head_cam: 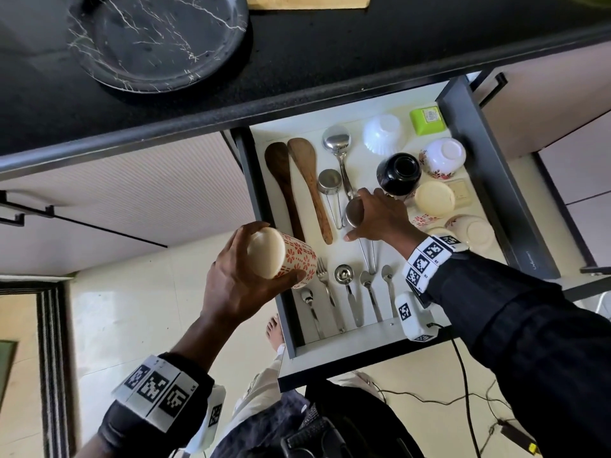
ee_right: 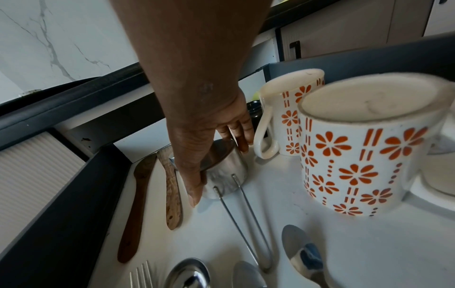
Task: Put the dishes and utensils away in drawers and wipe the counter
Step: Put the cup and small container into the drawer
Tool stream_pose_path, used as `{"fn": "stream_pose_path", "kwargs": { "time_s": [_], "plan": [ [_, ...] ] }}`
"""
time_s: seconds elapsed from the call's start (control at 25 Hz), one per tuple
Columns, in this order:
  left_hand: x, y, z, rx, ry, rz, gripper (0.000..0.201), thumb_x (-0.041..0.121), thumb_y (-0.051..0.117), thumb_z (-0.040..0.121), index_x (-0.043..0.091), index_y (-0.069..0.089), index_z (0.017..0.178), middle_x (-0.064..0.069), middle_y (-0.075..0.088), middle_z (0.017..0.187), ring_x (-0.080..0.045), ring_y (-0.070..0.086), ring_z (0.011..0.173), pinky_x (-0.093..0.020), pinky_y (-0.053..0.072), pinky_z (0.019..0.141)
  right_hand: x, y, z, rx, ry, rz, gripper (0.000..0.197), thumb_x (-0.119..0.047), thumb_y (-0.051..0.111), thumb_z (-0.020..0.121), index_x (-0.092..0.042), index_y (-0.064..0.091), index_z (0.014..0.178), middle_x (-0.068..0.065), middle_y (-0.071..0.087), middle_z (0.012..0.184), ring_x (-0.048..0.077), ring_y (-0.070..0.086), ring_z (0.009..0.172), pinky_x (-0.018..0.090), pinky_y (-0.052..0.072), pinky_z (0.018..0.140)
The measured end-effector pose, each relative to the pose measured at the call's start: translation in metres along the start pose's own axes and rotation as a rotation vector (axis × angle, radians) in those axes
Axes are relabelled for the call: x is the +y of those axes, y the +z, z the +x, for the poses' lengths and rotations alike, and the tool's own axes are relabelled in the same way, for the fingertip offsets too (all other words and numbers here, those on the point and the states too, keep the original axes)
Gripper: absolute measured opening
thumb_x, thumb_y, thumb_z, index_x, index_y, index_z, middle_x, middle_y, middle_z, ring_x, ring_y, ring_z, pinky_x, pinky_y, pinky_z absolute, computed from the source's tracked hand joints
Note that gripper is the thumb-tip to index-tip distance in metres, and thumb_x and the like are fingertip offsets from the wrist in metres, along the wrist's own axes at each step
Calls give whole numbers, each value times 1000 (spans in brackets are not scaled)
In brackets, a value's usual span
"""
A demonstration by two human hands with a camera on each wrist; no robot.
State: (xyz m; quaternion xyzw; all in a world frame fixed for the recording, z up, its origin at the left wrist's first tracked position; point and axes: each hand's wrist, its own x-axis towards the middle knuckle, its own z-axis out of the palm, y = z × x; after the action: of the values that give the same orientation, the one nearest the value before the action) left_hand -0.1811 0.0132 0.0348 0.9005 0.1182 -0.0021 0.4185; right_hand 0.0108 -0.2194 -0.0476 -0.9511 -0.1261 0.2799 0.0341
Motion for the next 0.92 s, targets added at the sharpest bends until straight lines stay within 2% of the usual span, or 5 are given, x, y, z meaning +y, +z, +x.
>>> {"fn": "stream_pose_path", "kwargs": {
  "time_s": [0.28,0.56,0.72,0.8,0.92],
  "plan": [
    [7,-6,18,-108,100,-17,91,77,73,55,33,43,129,11,57,124,-15,59,105,-42,60,73,30,-64,-73,278,-89,296,65,-27,88,64,-18,60,122,7,56,123,25,56,112,33,45,90],
    [56,29,35,-365,262,-15,94,78,70,57,35,37,134,12,52,132,-16,58,112,-45,57,83,123,-42,-149,242,-147,423,54,-21,90,63,-19,65,110,0,60,114,22,59,107,40,51,91],
    [105,73,46,-537,361,177,90,66,73,61,40,30,136,12,46,135,-18,58,109,-42,56,83,197,-37,-151,275,-232,448,46,-22,86,69,-27,61,107,-22,55,109,1,57,103,18,47,91],
    [138,107,52,-597,484,385,89,59,77,62,39,32,136,15,46,135,-18,62,101,-35,55,77,239,-38,-147,267,-232,374,40,-28,82,74,-21,64,109,-10,60,108,12,60,100,34,52,87],
    [184,157,61,-731,648,488,92,50,79,60,38,30,137,13,45,140,-21,66,99,-34,55,71,285,-40,-142,241,-227,276,39,-23,82,75,-14,66,109,4,64,108,26,61,98,38,51,84]
  ]
}}
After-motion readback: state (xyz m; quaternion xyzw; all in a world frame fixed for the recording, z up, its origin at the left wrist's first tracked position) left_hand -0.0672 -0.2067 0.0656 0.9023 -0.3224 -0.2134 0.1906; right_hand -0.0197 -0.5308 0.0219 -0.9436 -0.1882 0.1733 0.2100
